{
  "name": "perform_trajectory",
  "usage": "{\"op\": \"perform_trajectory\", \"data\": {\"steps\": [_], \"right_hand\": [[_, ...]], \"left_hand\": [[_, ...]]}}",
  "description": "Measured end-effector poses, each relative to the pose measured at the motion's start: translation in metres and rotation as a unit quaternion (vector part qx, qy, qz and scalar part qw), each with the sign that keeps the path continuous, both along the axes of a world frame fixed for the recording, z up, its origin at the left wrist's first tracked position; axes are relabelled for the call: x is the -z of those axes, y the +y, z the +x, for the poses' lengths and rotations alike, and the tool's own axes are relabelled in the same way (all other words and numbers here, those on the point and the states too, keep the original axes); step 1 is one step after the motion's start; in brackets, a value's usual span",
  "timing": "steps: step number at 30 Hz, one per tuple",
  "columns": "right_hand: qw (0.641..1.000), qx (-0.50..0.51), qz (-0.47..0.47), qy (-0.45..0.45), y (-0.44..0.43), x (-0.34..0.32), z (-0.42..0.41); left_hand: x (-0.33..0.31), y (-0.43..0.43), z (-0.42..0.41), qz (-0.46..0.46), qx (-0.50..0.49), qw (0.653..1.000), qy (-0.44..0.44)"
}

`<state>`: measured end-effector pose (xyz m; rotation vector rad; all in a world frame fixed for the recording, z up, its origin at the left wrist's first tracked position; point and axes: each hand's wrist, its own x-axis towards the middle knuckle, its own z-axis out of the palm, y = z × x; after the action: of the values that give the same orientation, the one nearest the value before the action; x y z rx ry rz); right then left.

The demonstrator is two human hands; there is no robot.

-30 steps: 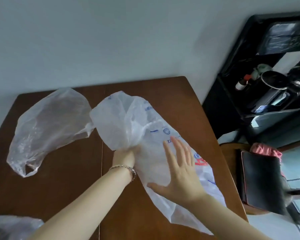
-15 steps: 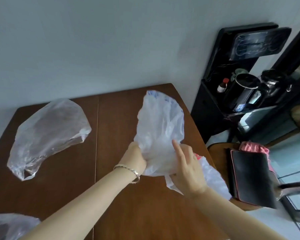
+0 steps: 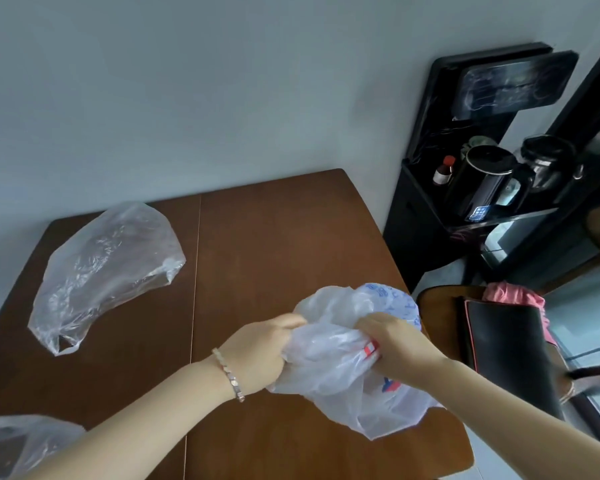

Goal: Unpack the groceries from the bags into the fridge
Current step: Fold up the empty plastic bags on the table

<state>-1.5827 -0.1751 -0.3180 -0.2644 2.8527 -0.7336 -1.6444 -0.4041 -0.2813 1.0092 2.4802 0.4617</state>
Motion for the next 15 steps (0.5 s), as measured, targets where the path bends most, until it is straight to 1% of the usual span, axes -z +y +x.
{"op": "perform_trajectory", "data": {"steps": [1,2,3,4,5,6,8,10,11,12,13,14,15], "right_hand": [[1.0,0.011,0.002,0.003,0.002,0.001,0.002],[0.999,0.009,0.01,0.038,0.003,0.0,0.002],[0.995,0.0,0.027,0.094,0.003,-0.002,0.002],[0.991,-0.007,0.045,0.122,0.004,-0.003,0.003],[0.985,-0.019,0.061,0.157,0.003,-0.006,0.003],[0.982,-0.03,0.068,0.174,0.001,-0.009,0.004],[0.979,-0.049,0.056,0.188,-0.009,-0.017,0.007],[0.981,-0.027,0.008,0.194,-0.02,-0.023,0.013],[0.985,-0.004,-0.012,0.174,-0.026,-0.027,0.015],[0.989,0.015,-0.011,0.148,-0.031,-0.03,0.018],[0.996,0.018,0.005,0.086,-0.034,-0.033,0.021],[1.0,0.003,0.027,-0.013,-0.033,-0.037,0.026],[0.995,-0.015,0.038,-0.092,-0.033,-0.041,0.031]], "left_hand": [[-0.002,-0.001,0.004,0.02,-0.034,0.999,-0.034],[-0.005,0.0,0.007,0.052,-0.071,0.991,-0.096],[-0.013,0.005,0.012,0.078,-0.113,0.977,-0.161],[-0.019,0.008,0.016,0.087,-0.145,0.963,-0.208],[-0.025,0.014,0.02,0.071,-0.165,0.959,-0.218],[-0.031,0.019,0.026,0.047,-0.174,0.964,-0.194],[-0.031,0.027,0.036,0.005,-0.148,0.981,-0.125],[-0.021,0.033,0.047,-0.021,-0.101,0.989,-0.107],[-0.013,0.035,0.052,-0.042,-0.077,0.992,-0.094],[-0.006,0.035,0.054,-0.075,-0.06,0.993,-0.073],[-0.004,0.032,0.057,-0.094,-0.056,0.993,-0.049],[-0.003,0.027,0.057,-0.093,-0.061,0.993,-0.024],[-0.001,0.022,0.056,-0.071,-0.058,0.996,0.015]]}}
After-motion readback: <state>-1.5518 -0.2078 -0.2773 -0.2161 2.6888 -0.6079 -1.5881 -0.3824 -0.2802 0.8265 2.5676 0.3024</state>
